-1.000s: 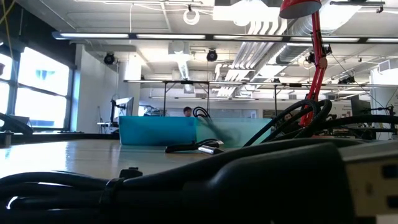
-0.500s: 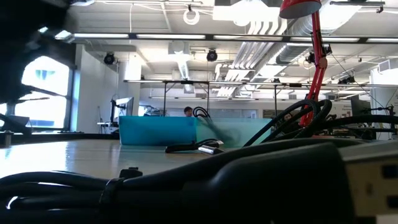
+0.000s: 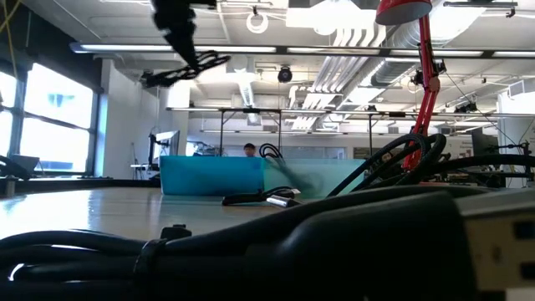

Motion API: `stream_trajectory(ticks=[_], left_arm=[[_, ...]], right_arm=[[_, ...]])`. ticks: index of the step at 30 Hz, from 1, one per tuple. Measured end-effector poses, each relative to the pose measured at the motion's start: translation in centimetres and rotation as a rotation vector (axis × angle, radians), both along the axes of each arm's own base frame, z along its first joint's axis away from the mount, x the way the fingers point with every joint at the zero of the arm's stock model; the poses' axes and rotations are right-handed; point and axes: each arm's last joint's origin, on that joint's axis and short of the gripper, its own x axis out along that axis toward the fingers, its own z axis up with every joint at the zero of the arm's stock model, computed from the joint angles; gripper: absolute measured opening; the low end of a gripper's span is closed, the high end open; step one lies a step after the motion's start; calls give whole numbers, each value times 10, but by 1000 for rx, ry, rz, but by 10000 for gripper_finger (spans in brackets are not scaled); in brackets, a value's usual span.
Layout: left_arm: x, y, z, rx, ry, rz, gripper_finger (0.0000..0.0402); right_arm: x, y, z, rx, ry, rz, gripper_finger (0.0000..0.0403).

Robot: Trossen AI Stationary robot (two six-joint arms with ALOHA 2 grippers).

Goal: Pick & Place USB Port
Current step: Put the black charger cable into the dark blue bin

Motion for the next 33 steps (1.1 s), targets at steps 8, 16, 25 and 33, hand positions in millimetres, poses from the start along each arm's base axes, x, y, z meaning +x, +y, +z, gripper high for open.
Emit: stream_trajectory(ticks=[8,16,25,33], left_arm=[[-5,93,-9,-111,-141,35,7],[23,134,-60,-274,-135,10,7],[51,150,-118,-388,-36,-31,7],[57,155,-124,-376,-57,-24,87]], right_arm=[[-1,-3,-6,27,50,-75,153],[-3,-5,-9,30,72,-115,153],[-10,-11,-9,55,87,-137,153],[-10,-11,-11,75,102,-142,153]])
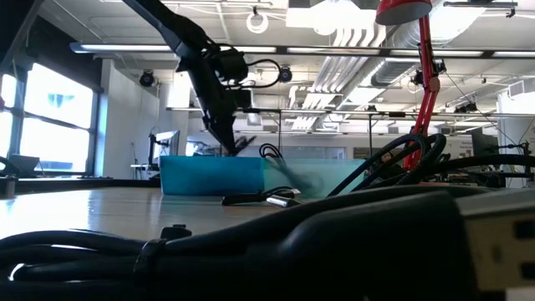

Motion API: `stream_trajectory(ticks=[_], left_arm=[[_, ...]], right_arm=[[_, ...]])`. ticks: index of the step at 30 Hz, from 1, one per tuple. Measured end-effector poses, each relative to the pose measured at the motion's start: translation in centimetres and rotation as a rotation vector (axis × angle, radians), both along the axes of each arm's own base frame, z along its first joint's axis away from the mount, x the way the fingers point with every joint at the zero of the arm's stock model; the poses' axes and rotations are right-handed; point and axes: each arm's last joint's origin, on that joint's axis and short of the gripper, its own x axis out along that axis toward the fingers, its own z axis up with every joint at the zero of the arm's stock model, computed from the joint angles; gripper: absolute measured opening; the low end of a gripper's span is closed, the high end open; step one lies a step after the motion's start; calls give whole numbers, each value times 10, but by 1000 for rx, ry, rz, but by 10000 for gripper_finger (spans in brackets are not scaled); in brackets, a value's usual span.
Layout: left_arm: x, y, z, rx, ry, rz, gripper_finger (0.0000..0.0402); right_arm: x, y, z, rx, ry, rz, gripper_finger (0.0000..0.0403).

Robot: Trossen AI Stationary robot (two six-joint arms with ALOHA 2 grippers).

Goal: Pick & Place USB Port
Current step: Put the black charger cable into the dark blue bin, then put the black usb cable into the light blue bin

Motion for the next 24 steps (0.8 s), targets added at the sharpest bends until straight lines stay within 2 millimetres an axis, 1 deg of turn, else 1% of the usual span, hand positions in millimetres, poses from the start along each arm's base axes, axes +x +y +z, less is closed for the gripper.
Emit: stream_trajectory(ticks=[4,8,11,13,16,19,22,24], left_arm=[[-3,-2,7,-1,0,2,134],[-8,-6,16,-27,7,21,162],[-14,-11,36,-41,-8,7,168],[-18,-19,53,-46,-46,-29,169],[-21,-40,76,-66,-120,-111,169],[-21,-70,96,-84,-196,-225,169],[-21,-104,108,-94,-210,-312,170],[-19,-128,113,-109,-213,-362,170]], right_arm=[[0,0,0,9,0,1,153],[0,0,0,13,1,3,153],[0,0,0,30,-1,-1,153],[0,1,0,35,0,0,153],[0,1,0,38,2,8,153],[0,1,0,34,5,9,153],[0,1,-1,29,8,10,153],[0,1,-1,25,13,9,153]])
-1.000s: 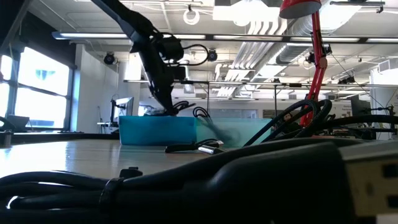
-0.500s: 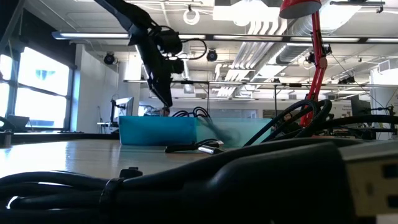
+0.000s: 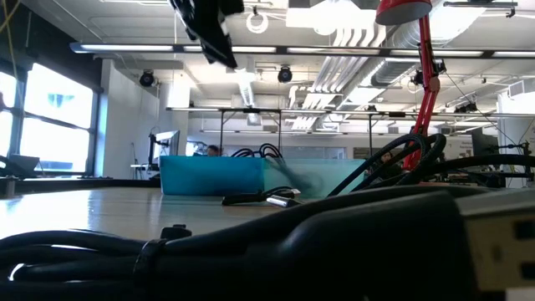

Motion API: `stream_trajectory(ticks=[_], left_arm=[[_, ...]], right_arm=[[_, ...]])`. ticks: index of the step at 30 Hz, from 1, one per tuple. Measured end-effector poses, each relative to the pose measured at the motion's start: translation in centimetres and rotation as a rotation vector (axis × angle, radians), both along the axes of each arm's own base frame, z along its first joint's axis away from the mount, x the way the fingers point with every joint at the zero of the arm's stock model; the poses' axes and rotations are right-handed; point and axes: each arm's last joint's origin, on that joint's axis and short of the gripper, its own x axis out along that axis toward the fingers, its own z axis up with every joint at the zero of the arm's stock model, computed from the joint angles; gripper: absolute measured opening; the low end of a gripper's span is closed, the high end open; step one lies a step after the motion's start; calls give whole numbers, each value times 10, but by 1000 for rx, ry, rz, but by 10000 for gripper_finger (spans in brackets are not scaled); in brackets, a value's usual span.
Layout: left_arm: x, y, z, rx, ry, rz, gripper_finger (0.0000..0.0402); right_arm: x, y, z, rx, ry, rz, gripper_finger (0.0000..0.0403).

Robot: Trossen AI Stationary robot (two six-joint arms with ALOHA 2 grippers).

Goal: Pick & Place USB Port
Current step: Put the black usb cable into the light blue bin

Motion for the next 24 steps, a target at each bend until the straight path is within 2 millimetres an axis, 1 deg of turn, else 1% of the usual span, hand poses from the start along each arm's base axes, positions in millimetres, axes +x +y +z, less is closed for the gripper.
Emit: stream_trajectory(ticks=[3,7,12,14,17,20,24], left_arm=[[6,-36,2,-20,14,-11,170],[14,-76,-2,45,51,77,170],[23,-112,-16,184,72,208,170],[26,-122,-22,219,87,231,170],[36,-132,-38,216,128,229,170],[48,-137,-56,191,185,210,170],[62,-139,-83,201,257,199,170]], right_arm=[[0,0,-1,-9,9,1,153],[0,0,-1,-32,10,3,153],[0,0,-1,-44,10,5,153],[0,0,-1,-53,10,7,153],[0,-1,-1,-54,10,7,153],[0,0,-1,-47,10,7,153],[0,0,-1,-15,14,23,153]])
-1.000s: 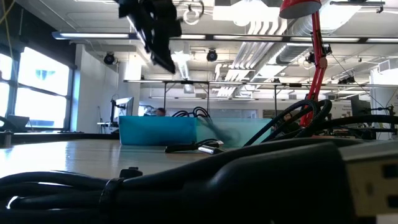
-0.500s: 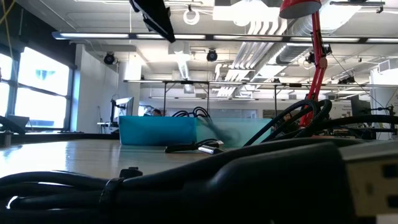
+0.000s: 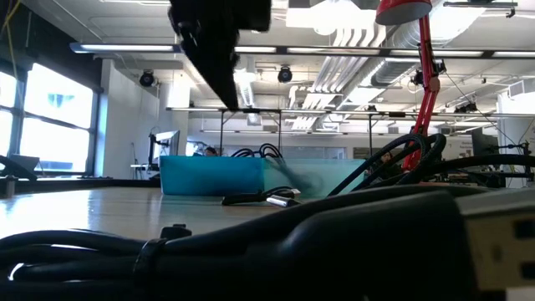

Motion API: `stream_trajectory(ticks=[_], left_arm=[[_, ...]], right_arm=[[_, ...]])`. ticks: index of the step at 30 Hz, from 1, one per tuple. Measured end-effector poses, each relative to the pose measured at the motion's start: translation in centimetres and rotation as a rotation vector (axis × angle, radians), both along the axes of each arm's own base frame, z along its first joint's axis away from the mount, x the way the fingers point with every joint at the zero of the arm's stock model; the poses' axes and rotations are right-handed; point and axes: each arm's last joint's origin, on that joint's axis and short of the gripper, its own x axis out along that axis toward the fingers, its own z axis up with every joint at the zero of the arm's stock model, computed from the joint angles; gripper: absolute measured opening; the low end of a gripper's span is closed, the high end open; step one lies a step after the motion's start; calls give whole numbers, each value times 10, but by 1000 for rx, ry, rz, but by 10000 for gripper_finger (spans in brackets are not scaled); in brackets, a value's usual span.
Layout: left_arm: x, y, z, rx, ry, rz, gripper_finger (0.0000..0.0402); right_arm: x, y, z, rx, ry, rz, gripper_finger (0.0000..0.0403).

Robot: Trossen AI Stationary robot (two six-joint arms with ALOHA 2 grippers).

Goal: Pick & Place USB Port
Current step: Put the black usb cable into the light blue bin

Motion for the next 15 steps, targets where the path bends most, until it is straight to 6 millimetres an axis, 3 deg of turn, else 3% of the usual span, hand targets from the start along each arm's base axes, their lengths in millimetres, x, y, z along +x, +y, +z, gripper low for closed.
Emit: stream_trajectory(ticks=[7,15], left_arm=[[17,-3,-39,-70,105,-14,170],[32,4,-68,-89,135,-7,170]], right_arm=[[3,4,-3,68,26,29,153],[13,12,-9,83,58,28,153]])
